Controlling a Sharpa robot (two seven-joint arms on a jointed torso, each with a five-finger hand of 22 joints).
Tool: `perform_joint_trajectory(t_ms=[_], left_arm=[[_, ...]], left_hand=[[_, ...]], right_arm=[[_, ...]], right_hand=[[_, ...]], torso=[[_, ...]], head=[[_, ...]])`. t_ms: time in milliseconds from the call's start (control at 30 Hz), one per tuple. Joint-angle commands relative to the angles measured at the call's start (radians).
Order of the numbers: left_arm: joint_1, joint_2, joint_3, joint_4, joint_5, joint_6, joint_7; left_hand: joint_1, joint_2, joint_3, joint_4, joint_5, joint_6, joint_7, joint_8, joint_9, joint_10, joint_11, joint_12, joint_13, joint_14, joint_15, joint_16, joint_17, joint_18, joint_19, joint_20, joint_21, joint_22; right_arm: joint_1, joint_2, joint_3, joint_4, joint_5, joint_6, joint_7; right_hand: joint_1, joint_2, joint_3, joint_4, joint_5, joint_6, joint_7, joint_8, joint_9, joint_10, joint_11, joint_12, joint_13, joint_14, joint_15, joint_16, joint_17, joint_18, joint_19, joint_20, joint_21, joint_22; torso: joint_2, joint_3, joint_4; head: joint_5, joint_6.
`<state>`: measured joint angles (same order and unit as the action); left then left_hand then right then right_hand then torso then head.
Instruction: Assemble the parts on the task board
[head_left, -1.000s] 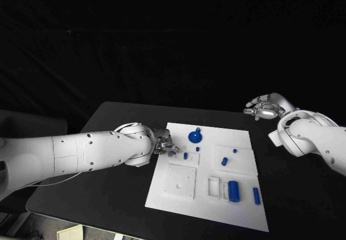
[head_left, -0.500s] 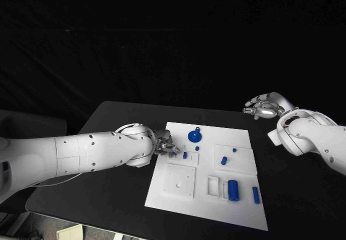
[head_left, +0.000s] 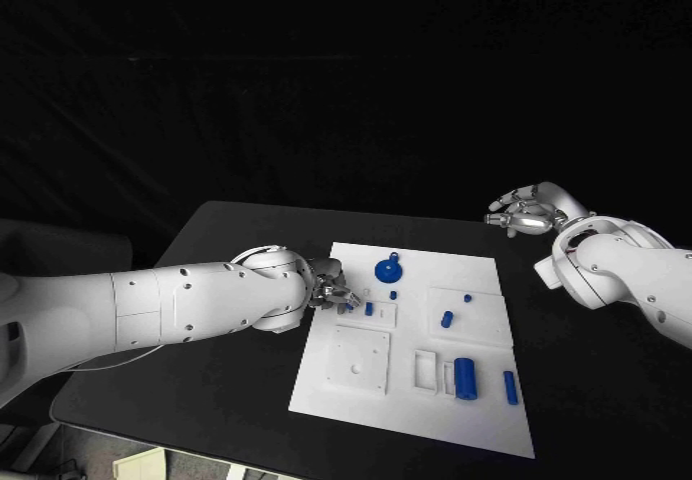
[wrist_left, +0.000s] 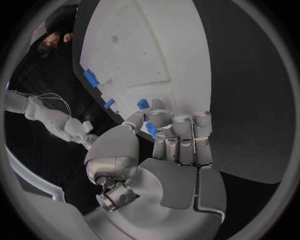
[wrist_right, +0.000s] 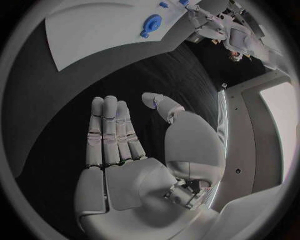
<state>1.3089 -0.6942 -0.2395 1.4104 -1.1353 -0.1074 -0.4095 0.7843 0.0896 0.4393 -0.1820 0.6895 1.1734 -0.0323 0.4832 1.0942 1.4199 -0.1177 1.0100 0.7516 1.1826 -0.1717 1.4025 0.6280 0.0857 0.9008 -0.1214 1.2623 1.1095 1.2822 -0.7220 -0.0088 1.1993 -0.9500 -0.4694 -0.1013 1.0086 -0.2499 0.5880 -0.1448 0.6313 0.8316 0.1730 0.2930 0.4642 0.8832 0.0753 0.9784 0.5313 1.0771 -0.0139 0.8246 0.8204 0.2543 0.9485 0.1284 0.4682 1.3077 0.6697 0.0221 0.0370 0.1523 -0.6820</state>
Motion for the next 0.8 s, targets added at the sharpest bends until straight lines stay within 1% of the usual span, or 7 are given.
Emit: perform_joint_trajectory(t_ms=[33, 333, 367, 467, 633, 800], left_arm=[[-0.001, 0.002, 0.001, 0.000, -0.005, 0.026, 0.012], [-0.005, 0.008, 0.001, -0.012, -0.014, 0.039, 0.010], [-0.005, 0.008, 0.001, -0.013, -0.014, 0.039, 0.010], [-0.008, 0.010, 0.001, -0.014, -0.014, 0.040, 0.010], [-0.010, 0.012, 0.001, -0.016, -0.014, 0.041, 0.010], [-0.011, 0.012, 0.001, -0.018, -0.010, 0.041, 0.010]], left_hand=[[0.006, 0.012, 0.056, -0.054, 0.003, -0.003, 0.000, -0.006, 0.001, -0.019, -0.023, 0.006, -0.002, 0.044, -0.069, 0.002, 0.001, 0.008, 0.003, -0.150, 0.004, 0.001], [0.006, 0.012, 0.057, -0.054, 0.003, -0.003, 0.001, -0.008, 0.004, -0.020, -0.022, 0.006, -0.003, 0.044, -0.069, 0.002, 0.001, 0.008, 0.002, -0.149, 0.004, 0.001], [0.006, 0.012, 0.057, -0.054, 0.003, -0.003, 0.001, -0.008, 0.004, -0.020, -0.022, 0.006, -0.003, 0.044, -0.069, 0.002, 0.001, 0.008, 0.002, -0.149, 0.004, 0.001], [0.006, 0.012, 0.057, -0.054, 0.003, -0.003, 0.001, -0.008, 0.004, -0.020, -0.022, 0.006, -0.003, 0.044, -0.069, 0.002, 0.001, 0.008, 0.002, -0.149, 0.004, 0.001], [0.006, 0.012, 0.057, -0.054, 0.003, -0.003, 0.001, -0.009, 0.005, -0.020, -0.022, 0.006, -0.003, 0.043, -0.068, 0.001, 0.001, 0.008, 0.002, -0.149, 0.004, 0.001], [0.006, 0.012, 0.057, -0.054, 0.003, -0.003, 0.001, -0.010, 0.005, -0.020, -0.022, 0.006, -0.003, 0.043, -0.068, 0.001, 0.000, 0.008, 0.001, -0.149, 0.004, 0.001]], right_arm=[[0.000, 0.000, 0.000, 0.003, -0.003, 0.013, 0.011], [0.000, 0.000, 0.000, 0.007, -0.003, 0.014, 0.011], [0.000, -0.001, 0.000, 0.007, -0.003, 0.014, 0.011], [0.000, -0.001, 0.000, 0.007, -0.003, 0.013, 0.011], [0.000, -0.001, 0.000, 0.008, -0.003, 0.014, 0.011], [0.000, -0.002, 0.000, 0.008, -0.003, 0.013, 0.011]], right_hand=[[0.002, 0.010, 0.002, -0.006, 0.004, 0.000, 0.009, 0.000, -0.001, -0.010, 0.000, 0.006, -0.001, -0.007, 0.001, -0.004, -0.001, 0.007, 0.000, 0.003, -0.002, 0.024], [0.002, 0.010, 0.002, -0.006, 0.005, 0.000, 0.009, 0.000, -0.001, -0.010, 0.000, 0.006, -0.002, -0.007, 0.001, -0.004, -0.001, 0.007, 0.000, 0.004, -0.002, 0.024], [0.002, 0.010, 0.002, -0.006, 0.005, 0.000, 0.009, 0.000, -0.001, -0.010, 0.000, 0.006, -0.002, -0.007, 0.001, -0.004, -0.001, 0.007, 0.000, 0.004, -0.002, 0.024], [0.002, 0.010, 0.002, -0.006, 0.005, 0.000, 0.009, 0.000, -0.001, -0.010, 0.000, 0.006, -0.002, -0.007, 0.001, -0.004, -0.001, 0.007, 0.000, 0.004, -0.002, 0.024], [0.002, 0.010, 0.002, -0.006, 0.005, 0.000, 0.009, 0.000, -0.001, -0.010, 0.001, 0.007, -0.002, -0.007, 0.001, -0.004, -0.001, 0.007, 0.000, 0.004, -0.002, 0.024], [0.002, 0.010, 0.002, -0.006, 0.005, 0.000, 0.009, 0.000, -0.001, -0.010, 0.001, 0.007, -0.002, -0.007, 0.001, -0.004, -0.001, 0.007, 0.000, 0.004, -0.002, 0.024]], torso=[[0.000, 0.0000, 0.0001], [0.000, 0.0003, 0.0005], [0.000, 0.0003, -0.0002], [0.000, -0.0002, -0.0003], [0.000, 0.0000, -0.0001], [0.000, -0.0004, 0.0001]], head=[[0.000, 0.000], [0.000, -0.003], [-0.001, -0.004], [0.000, -0.004], [-0.001, -0.006], [-0.001, -0.007]])
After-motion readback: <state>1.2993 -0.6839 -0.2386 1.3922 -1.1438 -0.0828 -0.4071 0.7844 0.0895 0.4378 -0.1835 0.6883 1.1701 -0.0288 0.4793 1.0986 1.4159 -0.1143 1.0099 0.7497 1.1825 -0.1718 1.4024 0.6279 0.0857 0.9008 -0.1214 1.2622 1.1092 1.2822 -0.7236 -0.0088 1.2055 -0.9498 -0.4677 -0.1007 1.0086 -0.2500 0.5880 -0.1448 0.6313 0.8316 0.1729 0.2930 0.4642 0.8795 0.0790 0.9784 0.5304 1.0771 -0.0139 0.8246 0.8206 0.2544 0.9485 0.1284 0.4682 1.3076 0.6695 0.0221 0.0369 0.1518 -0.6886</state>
